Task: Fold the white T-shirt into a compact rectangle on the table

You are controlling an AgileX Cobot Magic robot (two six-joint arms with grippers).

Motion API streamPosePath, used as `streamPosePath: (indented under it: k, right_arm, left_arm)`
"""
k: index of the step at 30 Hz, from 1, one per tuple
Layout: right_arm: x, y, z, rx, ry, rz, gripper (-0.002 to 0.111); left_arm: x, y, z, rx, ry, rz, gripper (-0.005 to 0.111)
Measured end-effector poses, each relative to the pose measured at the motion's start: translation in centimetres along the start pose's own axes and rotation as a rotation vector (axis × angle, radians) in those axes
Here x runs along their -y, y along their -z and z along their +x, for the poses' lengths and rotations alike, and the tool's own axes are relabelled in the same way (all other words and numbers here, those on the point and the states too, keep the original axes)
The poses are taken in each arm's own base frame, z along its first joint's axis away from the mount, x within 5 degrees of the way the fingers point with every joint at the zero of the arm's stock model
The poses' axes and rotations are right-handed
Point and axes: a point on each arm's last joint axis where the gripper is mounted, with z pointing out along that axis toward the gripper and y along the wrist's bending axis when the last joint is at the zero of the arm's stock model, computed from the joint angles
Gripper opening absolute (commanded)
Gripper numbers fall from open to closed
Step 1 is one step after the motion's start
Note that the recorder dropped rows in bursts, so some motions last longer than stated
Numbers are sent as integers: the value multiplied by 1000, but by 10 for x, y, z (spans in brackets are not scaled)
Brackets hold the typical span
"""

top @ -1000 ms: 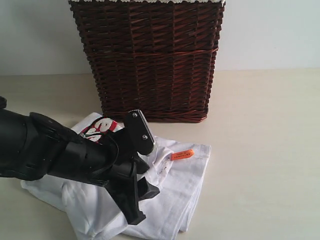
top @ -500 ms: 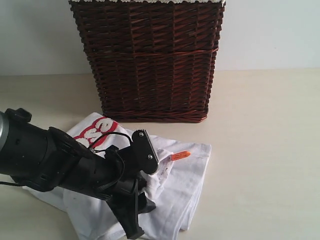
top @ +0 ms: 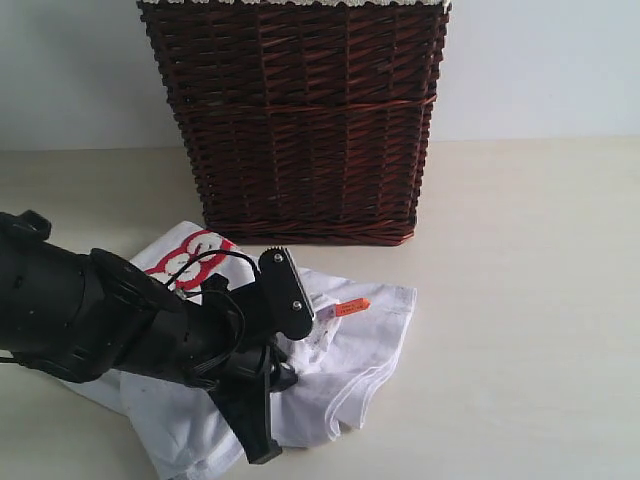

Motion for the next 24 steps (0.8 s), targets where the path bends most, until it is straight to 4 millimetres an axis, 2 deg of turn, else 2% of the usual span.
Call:
streamPosePath:
  k: [5, 8, 19, 24]
  right_arm:
    - [0, 0, 0, 0, 0, 0, 0]
    - [0, 0, 0, 0, 0, 0, 0]
    - [0, 0, 0, 0, 0, 0, 0]
    - [0, 0, 0, 0, 0, 0, 0]
  left_arm:
    - [0, 3, -1, 10, -1, 2, 38]
    - [1, 3, -1, 11, -1, 9, 51]
    - [1, 5, -3, 19, 6, 7, 52]
    - [-4, 26, -15, 87, 85, -24, 52]
